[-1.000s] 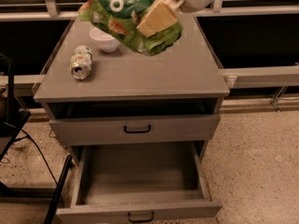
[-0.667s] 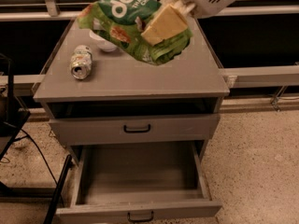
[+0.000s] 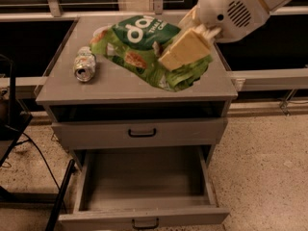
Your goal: Place green rice chip bag into middle drawer
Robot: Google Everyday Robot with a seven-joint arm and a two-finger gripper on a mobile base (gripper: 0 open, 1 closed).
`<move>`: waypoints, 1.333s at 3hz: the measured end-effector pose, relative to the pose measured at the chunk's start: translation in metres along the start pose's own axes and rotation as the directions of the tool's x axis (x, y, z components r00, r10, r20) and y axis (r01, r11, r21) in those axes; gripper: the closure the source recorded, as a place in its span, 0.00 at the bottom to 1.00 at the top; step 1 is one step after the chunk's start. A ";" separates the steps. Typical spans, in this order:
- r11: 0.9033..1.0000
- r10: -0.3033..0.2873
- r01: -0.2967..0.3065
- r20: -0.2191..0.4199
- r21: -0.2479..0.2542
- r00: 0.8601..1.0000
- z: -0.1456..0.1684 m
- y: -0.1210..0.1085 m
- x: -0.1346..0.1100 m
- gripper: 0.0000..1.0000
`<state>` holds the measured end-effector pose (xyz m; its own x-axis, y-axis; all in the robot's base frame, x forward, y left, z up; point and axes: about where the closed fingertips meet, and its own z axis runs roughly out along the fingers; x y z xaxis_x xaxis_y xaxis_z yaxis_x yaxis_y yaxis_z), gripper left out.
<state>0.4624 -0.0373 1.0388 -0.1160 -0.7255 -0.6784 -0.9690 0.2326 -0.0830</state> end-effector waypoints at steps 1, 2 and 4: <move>0.999 -0.022 0.022 0.013 -0.045 1.000 0.017 0.020 0.009 1.00; 0.996 -0.041 0.046 0.072 -0.078 0.997 0.040 0.049 0.028 1.00; 0.992 -0.075 0.088 0.136 -0.091 0.988 0.094 0.089 0.123 1.00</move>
Offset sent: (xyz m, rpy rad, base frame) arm -0.0791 0.0068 -0.1271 0.1481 0.0503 0.1274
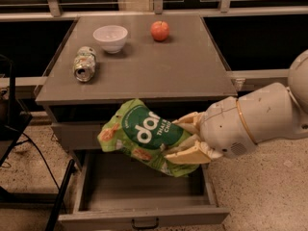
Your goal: Place green rice chip bag into middle drawer
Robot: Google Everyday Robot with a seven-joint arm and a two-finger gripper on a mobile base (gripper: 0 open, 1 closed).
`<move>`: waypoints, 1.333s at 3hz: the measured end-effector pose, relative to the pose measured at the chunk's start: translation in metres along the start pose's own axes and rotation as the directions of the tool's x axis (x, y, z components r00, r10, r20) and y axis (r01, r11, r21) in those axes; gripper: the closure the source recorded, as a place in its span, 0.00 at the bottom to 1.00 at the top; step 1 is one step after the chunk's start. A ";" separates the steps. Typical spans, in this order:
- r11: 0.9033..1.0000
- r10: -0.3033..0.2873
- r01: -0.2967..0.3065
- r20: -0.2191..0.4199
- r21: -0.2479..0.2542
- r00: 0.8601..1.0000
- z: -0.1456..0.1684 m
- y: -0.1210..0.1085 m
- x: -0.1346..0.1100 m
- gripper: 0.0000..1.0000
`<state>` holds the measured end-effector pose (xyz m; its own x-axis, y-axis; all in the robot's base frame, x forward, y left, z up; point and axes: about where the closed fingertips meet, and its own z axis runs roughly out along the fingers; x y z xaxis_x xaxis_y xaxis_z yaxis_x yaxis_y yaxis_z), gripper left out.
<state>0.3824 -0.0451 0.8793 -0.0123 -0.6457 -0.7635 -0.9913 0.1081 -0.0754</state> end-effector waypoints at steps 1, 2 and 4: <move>1.000 -0.014 0.014 -0.003 -0.001 1.000 -0.001 0.000 -0.006 1.00; 1.000 -0.031 0.031 0.000 0.008 1.000 0.001 -0.002 -0.001 1.00; 0.988 -0.155 0.155 -0.003 0.017 0.988 0.042 -0.044 0.049 1.00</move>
Offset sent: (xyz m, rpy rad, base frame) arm 0.0079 -0.0054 -0.0086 0.0015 -0.0523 0.0200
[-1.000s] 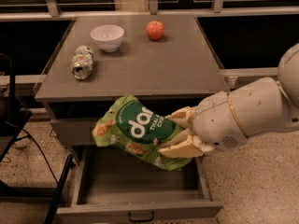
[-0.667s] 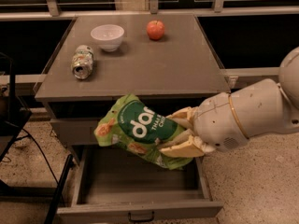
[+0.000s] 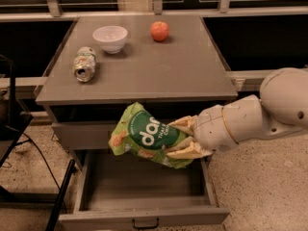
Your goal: Place green rice chip bag into middle drawer
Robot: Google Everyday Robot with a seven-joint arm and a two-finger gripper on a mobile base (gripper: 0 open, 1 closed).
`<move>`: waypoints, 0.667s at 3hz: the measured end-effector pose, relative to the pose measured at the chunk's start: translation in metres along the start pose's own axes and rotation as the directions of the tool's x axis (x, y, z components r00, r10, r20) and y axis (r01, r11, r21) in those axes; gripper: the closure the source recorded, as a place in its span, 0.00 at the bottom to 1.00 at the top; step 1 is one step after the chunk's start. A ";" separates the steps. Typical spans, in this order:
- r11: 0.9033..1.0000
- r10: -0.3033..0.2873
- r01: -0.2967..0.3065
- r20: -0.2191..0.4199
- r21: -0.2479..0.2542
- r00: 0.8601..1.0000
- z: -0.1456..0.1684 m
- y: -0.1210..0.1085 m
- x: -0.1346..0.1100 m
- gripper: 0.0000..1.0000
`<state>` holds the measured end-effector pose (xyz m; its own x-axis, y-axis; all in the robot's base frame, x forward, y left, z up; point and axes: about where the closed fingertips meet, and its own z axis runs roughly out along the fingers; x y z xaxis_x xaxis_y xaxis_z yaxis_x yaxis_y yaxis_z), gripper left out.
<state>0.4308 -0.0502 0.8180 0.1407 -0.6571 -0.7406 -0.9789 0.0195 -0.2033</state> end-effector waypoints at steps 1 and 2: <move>0.998 -0.060 0.060 -0.001 -0.025 0.998 0.024 -0.015 0.031 1.00; 0.996 -0.074 0.074 0.004 -0.044 0.997 0.037 -0.019 0.054 1.00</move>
Offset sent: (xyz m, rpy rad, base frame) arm 0.0428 -0.0180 -0.0896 -0.0154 -0.0252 0.1041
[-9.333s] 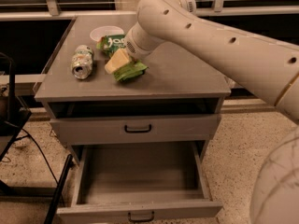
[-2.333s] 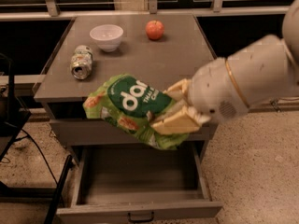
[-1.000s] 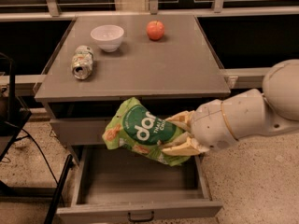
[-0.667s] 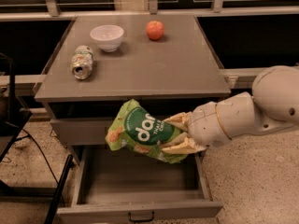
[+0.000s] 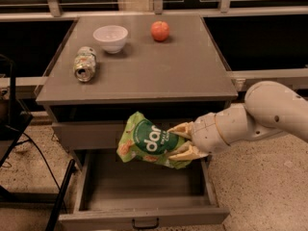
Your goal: Place green rice chip bag into middle drawer
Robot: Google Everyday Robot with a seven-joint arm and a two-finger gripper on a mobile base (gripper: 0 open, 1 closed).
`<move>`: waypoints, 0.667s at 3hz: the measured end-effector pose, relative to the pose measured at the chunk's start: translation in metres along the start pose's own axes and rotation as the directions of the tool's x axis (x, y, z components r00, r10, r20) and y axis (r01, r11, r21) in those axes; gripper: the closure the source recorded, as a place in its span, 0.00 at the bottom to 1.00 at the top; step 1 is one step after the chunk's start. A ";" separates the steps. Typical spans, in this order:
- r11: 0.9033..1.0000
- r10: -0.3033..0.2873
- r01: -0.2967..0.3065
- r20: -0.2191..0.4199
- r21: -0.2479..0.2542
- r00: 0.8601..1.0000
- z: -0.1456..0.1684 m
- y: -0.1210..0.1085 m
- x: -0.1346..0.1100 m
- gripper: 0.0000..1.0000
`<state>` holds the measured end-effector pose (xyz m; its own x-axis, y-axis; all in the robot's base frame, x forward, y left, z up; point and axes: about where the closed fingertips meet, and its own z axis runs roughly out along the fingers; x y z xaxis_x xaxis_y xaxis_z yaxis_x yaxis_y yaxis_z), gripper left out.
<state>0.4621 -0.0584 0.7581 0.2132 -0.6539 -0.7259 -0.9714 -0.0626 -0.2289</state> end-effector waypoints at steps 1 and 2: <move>0.999 0.033 -0.033 0.001 -0.035 0.999 0.017 0.013 0.031 1.00; 0.998 0.026 -0.026 0.000 -0.048 1.000 0.026 0.017 0.036 1.00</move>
Offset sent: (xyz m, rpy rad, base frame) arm -0.0036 -0.0072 -0.0306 -0.0034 0.0396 0.0031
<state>0.4560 -0.0633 0.7112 0.1883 -0.6555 -0.7313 -0.9805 -0.0824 -0.1786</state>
